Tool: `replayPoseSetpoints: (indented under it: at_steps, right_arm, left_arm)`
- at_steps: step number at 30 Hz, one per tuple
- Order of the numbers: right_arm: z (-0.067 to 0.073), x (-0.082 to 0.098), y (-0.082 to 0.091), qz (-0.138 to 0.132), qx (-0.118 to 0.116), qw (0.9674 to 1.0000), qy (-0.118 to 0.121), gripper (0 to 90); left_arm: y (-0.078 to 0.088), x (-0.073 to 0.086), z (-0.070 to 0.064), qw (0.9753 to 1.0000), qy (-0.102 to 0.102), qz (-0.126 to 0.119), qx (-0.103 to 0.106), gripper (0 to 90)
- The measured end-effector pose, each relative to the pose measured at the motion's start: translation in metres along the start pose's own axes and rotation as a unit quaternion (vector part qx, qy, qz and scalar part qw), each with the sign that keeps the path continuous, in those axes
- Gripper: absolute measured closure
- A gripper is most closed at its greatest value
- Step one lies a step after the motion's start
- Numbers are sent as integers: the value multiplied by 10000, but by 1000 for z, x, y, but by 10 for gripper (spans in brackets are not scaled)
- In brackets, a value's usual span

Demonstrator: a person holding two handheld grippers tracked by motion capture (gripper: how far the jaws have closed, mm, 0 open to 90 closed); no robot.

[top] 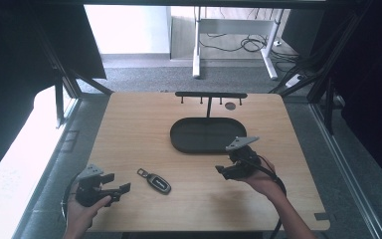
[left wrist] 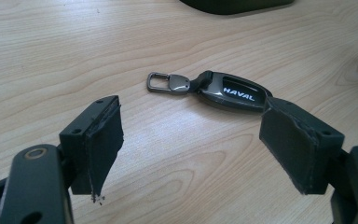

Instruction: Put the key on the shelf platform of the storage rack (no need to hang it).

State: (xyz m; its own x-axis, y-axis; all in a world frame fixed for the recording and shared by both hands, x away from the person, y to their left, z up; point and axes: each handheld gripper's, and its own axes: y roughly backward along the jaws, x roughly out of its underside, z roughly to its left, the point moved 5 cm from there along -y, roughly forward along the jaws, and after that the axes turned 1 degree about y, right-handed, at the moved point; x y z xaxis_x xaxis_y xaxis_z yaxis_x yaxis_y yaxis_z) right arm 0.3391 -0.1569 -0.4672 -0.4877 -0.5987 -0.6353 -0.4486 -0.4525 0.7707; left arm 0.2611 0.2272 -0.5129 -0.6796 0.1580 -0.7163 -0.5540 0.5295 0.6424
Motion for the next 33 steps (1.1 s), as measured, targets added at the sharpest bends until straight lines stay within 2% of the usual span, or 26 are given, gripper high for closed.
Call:
replayPoseSetpoints:
  at_steps: [2,7,14,33]
  right_arm:
    - [1,-1,-1,7,-17,10000,-2,319]
    - [11,-13,-11,119,-111,9996,210,320]
    - [21,-22,-18,249,-177,9989,346,324]
    - [39,-42,-35,425,-371,9969,551,328]
  left_arm:
    - [0,0,0,10000,1,-7,6,216]
    - [0,0,0,10000,0,4,8,216]
    - [-1,0,-1,10000,-13,23,23,215]
    - [-2,1,-1,10000,-12,36,29,215]
